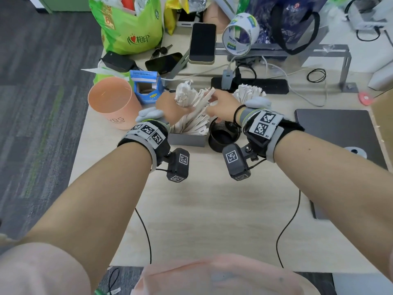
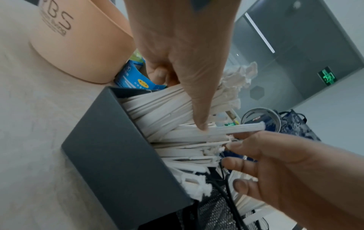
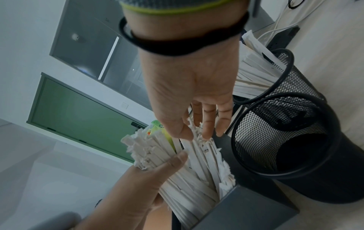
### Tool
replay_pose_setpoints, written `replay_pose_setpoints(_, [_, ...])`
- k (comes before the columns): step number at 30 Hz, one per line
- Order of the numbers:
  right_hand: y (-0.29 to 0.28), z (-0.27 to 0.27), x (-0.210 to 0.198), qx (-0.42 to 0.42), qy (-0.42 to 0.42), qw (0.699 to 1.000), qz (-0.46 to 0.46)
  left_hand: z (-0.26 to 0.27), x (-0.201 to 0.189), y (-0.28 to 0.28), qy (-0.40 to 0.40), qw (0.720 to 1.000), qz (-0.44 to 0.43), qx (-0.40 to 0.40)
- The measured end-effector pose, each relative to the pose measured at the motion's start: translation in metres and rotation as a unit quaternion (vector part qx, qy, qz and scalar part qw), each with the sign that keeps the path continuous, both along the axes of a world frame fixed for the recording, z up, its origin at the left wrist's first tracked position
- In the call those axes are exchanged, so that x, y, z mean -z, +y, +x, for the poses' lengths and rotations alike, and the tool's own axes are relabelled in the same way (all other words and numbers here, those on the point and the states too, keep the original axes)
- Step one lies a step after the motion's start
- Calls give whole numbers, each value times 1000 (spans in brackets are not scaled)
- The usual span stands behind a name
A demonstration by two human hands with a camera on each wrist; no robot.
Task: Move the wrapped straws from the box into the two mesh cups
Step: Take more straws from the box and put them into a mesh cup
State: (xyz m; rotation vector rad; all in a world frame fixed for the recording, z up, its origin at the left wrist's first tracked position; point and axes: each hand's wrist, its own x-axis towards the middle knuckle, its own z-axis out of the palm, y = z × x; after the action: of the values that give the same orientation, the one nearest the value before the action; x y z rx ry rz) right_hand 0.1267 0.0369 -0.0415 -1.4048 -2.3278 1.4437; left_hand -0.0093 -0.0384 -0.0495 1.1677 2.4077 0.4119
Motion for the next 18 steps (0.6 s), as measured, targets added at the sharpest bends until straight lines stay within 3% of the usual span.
replay_pose_setpoints(6, [2,-1,-4,53,49,997,-2,-3,-8,-3,-35,999,23,7])
replay_pose_setpoints(8, [2,3,-13,0,59,998,9,4,-23,-8,-22,998,62,-13])
replay_pose_setpoints(12, [-3,-1,-10,-88,-18,995,40,3,-28,-3,-24,989,136,-44])
replay_pose_setpoints(14, [-3,1,-10,-73,-16,994,86,4,-31,-2,-28,983,170,-64])
replay_pose_setpoints(18, [13,11,-17,24,70,994,84,15,-44,9,-63,969,218,-95])
